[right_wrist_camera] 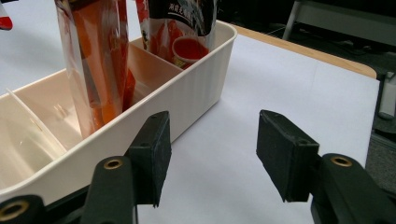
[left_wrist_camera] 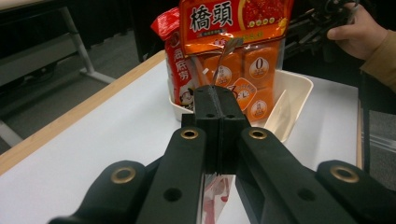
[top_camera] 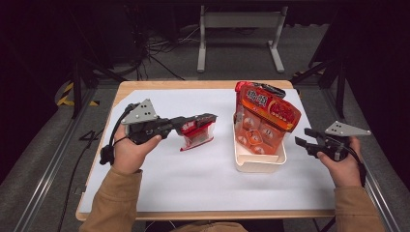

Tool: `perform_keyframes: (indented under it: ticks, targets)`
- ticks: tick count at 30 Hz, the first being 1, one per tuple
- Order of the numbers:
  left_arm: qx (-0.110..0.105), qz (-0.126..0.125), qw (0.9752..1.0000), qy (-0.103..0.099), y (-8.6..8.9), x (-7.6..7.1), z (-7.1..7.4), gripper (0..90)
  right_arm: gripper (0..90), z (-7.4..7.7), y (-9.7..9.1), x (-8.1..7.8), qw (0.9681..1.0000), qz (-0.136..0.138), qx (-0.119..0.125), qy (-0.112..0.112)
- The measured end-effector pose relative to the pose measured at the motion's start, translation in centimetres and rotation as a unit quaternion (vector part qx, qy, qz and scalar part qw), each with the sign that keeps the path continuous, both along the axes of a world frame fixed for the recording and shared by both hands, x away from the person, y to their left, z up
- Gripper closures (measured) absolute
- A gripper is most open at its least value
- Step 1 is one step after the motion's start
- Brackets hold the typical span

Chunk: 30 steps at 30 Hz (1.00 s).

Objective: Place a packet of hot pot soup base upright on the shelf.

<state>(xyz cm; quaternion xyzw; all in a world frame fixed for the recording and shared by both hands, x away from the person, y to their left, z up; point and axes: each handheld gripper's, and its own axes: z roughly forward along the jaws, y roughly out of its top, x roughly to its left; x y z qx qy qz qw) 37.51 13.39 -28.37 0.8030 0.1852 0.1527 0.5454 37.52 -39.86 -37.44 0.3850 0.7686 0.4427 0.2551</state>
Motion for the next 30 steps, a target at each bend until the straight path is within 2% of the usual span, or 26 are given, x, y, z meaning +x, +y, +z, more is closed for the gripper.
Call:
perform_keyframes:
  ticks: [6, 15, 17, 30]
  targets:
    - [-0.005, -0.006, 0.9999, -0.007, -1.0, -0.2, 0.7, 90.0, 46.1, -0.1, 0.2, 0.1, 1.0, 0.005, -0.004, 0.006]
    - [-0.005, -0.035, 0.9993, -0.015, -3.9, -0.7, 1.7, 90.0, 46.4, -0.4, 0.1, 0.5, 0.9999, 0.007, -0.006, 0.011]
    - [-0.004, -0.04, 0.999, -0.017, -4.4, -0.8, 1.8, 90.0, 46.4, -0.5, 0.1, 0.5, 0.9998, 0.006, -0.013, 0.013]
    - [-0.014, -0.074, 0.9968, -0.026, -7.3, -0.7, 2.2, 90.0, 46.4, -0.5, 0.5, 0.6, 0.9996, 0.014, -0.016, 0.017]
